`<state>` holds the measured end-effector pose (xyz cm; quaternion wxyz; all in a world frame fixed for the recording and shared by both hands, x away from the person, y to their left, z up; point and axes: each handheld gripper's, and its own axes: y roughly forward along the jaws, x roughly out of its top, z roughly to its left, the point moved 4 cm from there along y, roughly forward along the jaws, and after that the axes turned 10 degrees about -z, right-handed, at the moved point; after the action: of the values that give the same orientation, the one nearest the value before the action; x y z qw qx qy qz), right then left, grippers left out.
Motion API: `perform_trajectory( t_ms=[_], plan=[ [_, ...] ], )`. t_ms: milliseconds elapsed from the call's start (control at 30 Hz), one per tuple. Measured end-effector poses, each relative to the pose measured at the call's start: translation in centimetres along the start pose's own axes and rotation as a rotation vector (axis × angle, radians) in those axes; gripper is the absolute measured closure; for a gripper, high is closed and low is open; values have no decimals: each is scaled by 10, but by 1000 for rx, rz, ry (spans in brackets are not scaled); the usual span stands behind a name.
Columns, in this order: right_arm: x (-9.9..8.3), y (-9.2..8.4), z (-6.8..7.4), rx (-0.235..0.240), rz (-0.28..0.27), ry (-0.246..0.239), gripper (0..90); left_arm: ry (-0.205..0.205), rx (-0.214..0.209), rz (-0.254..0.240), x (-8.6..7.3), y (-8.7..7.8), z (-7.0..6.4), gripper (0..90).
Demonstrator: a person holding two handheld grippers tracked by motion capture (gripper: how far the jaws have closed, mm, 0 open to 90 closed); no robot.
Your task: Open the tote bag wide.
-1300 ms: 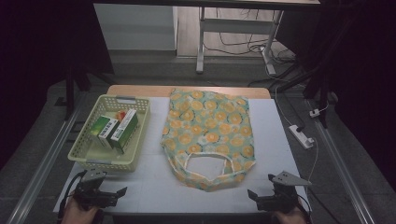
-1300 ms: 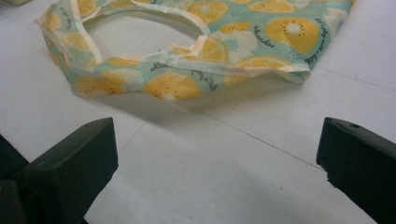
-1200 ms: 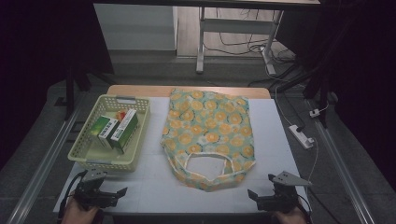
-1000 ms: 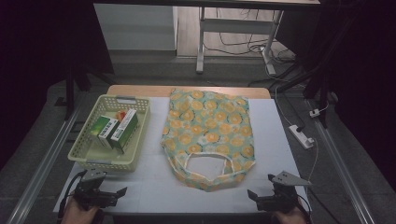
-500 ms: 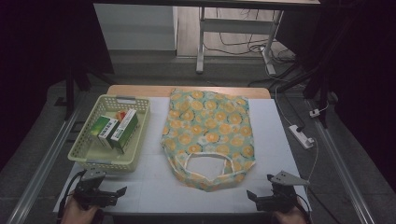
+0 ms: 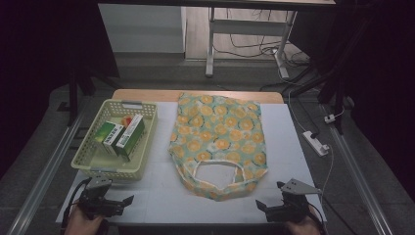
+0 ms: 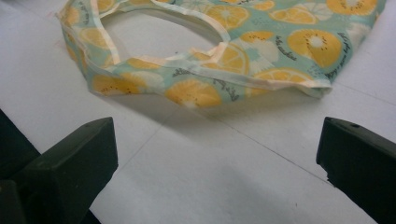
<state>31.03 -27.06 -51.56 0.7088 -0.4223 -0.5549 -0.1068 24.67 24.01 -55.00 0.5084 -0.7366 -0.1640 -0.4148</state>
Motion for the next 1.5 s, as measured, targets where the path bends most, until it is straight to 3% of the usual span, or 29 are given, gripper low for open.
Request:
perform_trajectory(
  t_ms=[267,433,533,767,967,1167,1500],
  plan=[
    [6,6,7,28,-6,-48,0,5,-5,4,0,1,-1,3],
    [10,16,16,81,-5,-68,0,9,-8,6,0,1,-1,3],
    [12,19,17,82,-3,-78,0,13,-7,7,0,1,-2,3],
    [23,31,16,113,-13,-55,0,9,-7,7,0,1,-1,3],
    [32,44,20,135,4,-74,0,2,-6,6,0,1,-1,3],
    [40,56,22,151,4,-33,0,1,-5,6,0,1,-1,3],
    [50,75,30,155,46,-55,0,1,-7,8,0,1,-1,3]
  ],
)
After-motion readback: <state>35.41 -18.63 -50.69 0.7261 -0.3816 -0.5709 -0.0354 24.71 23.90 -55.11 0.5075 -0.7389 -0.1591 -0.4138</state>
